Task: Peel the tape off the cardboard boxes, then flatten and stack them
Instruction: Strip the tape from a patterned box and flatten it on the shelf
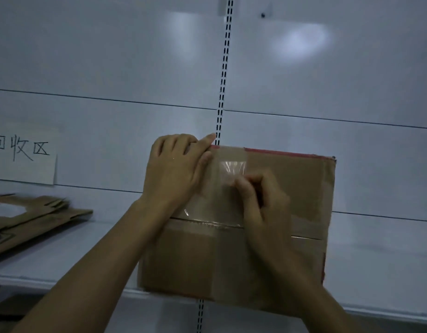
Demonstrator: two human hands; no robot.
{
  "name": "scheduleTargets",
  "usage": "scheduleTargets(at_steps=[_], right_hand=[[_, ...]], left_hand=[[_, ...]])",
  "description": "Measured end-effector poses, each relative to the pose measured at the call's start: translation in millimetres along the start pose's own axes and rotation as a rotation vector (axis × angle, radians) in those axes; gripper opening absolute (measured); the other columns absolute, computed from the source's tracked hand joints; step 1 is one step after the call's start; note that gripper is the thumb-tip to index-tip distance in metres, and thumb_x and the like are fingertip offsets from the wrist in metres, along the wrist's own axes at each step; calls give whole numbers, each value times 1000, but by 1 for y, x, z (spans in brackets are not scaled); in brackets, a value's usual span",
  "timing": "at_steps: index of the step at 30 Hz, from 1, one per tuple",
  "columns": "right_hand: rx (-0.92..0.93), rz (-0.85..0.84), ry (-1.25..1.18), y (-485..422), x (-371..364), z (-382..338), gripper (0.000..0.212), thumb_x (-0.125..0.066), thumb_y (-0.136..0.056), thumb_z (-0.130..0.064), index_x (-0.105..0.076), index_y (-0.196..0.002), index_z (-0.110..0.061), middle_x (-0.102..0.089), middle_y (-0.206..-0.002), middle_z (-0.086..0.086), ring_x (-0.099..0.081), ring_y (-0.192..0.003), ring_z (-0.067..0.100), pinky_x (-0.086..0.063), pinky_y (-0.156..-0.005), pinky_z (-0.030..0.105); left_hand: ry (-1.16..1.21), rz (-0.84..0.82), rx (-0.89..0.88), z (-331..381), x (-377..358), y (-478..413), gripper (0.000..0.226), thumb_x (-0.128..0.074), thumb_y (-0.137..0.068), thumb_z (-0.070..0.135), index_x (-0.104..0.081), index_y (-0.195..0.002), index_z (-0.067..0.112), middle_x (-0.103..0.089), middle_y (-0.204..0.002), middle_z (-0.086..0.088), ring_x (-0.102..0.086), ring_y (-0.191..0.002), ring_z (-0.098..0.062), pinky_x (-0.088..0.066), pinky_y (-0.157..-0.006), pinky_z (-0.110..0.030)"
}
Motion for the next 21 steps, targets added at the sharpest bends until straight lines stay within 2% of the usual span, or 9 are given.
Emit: scheduleTargets(at_steps=[2, 4, 5, 6, 7, 9, 12, 16, 21], right_hand=[[-12, -81, 108, 41, -10, 9, 27, -45, -98, -32, -64, -95, -13, -66, -87, -1, -61, -80, 5, -48, -70, 18], [-154, -347, 309, 95, -40, 41, 36, -45, -99, -28, -64, -113, 0, -69, -104, 14, -66, -96, 15, -47, -84, 23], [-243, -414, 350, 121, -51, 59, 38, -45, -98, -24, -60, -120, 4, -69, -107, 18, -66, -99, 17, -16, -98, 2], [-289, -425, 314, 145, -54, 64, 32, -45, -98, -23, -62, -121, -8, -70, -102, 15, -67, -96, 14, -45, -47, 13], [-313, -364, 169, 163, -53, 64, 28, -44, -100, -26, -57, -124, -28, -70, -100, 4, -65, -95, 7, -45, -90, 17], [-244, -156, 128, 175, -32, 46, 22, -41, -101, -32, -58, -116, -35, -68, -107, -7, -59, -107, -1, -40, -100, 15], [-198, -68, 102, 171, -14, 15, 17, -46, -99, -24, -60, -109, -24, -64, -117, -13, -51, -120, -6, -36, -107, 19], [-352, -46, 21, 173, -12, 20, 14, -49, -95, -19, -58, -98, -29, -60, -117, -30, -55, -117, -4, -37, -108, 25], [-349, 76, -27, 188, -6, -7, 14, -48, -98, -31, -61, -97, -25, -63, -123, -17, -59, -117, 5, -42, -98, 18]], left_hand=[[7, -3, 24, -5, -4, 0, 47, -21, -100, 42, -48, -136, 28, -61, -110, -4, -54, -103, -27, -32, -95, -39], [15, 10, 57, -9, -6, 5, 49, -20, -100, 43, -47, -137, 27, -60, -110, -4, -53, -104, -27, -31, -95, -40], [17, 23, 66, -9, -6, 6, 49, -19, -100, 43, -47, -138, 27, -60, -113, -5, -52, -107, -27, -30, -98, -41], [23, 33, 76, -8, -7, 8, 50, -19, -100, 44, -45, -139, 26, -58, -120, -7, -50, -112, -28, -28, -102, -42], [30, 34, 94, -5, -7, 8, 50, -18, -100, 44, -40, -142, 26, -53, -131, -9, -45, -122, -28, -23, -108, -43], [14, -5, 128, 7, -12, 12, 54, -18, -100, 47, -22, -149, 26, -27, -153, -13, -23, -141, -28, -8, -116, -44], [-14, -79, 52, 39, -24, 43, 67, -24, -97, 58, -7, -152, 23, -5, -158, -15, -1, -146, -33, 1, -116, -47], [-16, -55, -44, 57, -28, 81, 61, -29, -97, 57, -19, -150, 29, -17, -157, -14, -11, -144, -35, -5, -116, -47], [-24, -55, -58, 57, -25, 77, 60, -27, -97, 58, -20, -150, 29, -17, -157, -14, -11, -145, -35, -5, -117, -47]])
Point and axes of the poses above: each hand's wrist, its own y-axis away from the middle knuckle, its own x-axis out of the back of the hand, z = x × y, the point moved 6 cm from there along -y, towards the middle knuckle
